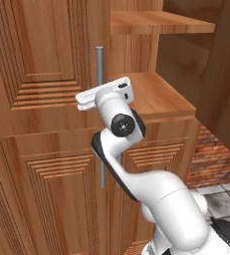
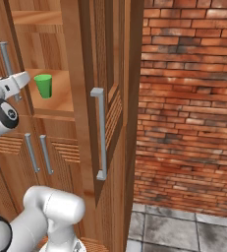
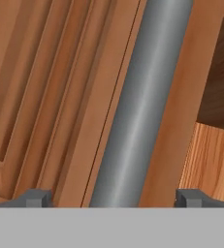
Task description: Open the cabinet directly in front. Then move the beer and the cup to the dining counter with the jar on it.
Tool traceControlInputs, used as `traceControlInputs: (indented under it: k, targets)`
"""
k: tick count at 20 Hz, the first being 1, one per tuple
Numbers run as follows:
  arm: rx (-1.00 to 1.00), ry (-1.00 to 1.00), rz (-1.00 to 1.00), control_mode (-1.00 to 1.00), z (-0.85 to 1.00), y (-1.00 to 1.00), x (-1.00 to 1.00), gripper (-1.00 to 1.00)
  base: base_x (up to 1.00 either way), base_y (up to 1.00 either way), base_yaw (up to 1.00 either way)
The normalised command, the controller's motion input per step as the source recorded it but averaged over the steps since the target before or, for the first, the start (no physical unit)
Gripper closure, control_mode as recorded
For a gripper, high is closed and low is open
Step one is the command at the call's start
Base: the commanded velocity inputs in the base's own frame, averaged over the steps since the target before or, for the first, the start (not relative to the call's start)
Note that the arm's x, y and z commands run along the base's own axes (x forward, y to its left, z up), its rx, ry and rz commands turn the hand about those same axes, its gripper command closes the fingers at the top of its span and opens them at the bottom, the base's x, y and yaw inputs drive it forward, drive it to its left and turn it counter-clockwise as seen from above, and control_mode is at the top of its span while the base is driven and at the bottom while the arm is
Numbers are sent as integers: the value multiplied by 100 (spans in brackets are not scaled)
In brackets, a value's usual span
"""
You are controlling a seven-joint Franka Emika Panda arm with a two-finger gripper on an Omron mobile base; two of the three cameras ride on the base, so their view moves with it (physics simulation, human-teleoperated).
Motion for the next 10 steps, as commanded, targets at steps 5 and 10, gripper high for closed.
traceControlInputs:
  k: [5, 10]
  targets:
    - [0, 0, -2, -100, -2, 10, 35, 100, 0, 0, 0]
    - [0, 0, 0, -100, 0, 0, 0, 100, 0, 0, 0]
